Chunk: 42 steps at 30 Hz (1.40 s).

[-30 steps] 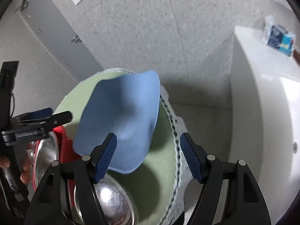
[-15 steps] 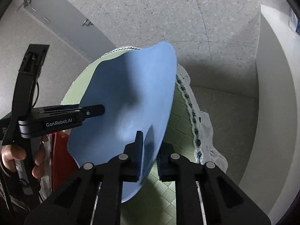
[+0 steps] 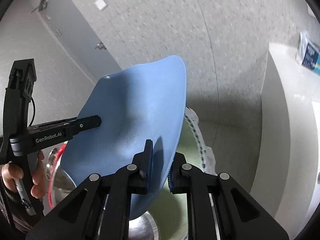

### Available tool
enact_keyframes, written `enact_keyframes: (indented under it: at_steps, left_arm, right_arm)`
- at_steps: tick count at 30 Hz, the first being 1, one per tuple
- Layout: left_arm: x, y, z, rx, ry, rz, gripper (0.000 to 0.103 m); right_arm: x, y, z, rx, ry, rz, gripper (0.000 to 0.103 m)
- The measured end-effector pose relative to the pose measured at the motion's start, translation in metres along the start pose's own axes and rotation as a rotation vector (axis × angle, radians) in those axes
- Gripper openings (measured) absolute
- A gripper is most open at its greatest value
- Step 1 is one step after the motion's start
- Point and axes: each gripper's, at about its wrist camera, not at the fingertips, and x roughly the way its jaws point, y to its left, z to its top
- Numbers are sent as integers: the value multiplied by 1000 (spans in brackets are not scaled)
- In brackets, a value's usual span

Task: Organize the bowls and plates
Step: 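Carry the blue plate with both tools and lower it onto the bowl in the basket, then open both tools to release the blue plate in the basket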

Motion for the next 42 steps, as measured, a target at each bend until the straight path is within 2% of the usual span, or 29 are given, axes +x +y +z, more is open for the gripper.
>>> enact_keyframes:
  at_steps: [6, 9, 12, 15, 19, 27, 33, 36, 40, 42]
  left_arm:
    - [-60, 46, -50, -34, -55, 15, 20]
    - [-84, 71, -85, -62, -62, 32, 20]
    - [-113, 84, -124, -77, -48, 53, 19]
    - [-125, 99, -151, -94, -20, 65, 20]
    - [-123, 111, -177, -93, 22, 87, 20]
    - [-95, 126, -184, -117, 57, 56, 21]
    - [-87, 143, -187, -125, 39, 17, 22]
    - [-85, 149, -190, -115, 34, 4, 23]
    - [-87, 149, -197, -111, 27, -19, 28]
    - [-88, 151, -198, -103, 23, -29, 30]
  right_arm:
    - [-13, 64, -22, -64, -26, 27, 12]
    - [-11, 103, -46, -101, -11, 36, 12]
    - [-4, 128, -67, -120, 20, 49, 12]
    - [6, 149, -90, -132, 50, 40, 12]
    - [22, 169, -115, -155, 82, -8, 13]
    - [41, 182, -132, -212, 104, -136, 17]
    - [41, 191, -138, -254, 87, -202, 19]
    - [41, 195, -140, -247, 87, -209, 24]
    - [39, 204, -144, -253, 80, -220, 38]
    - [38, 209, -148, -259, 75, -232, 41]
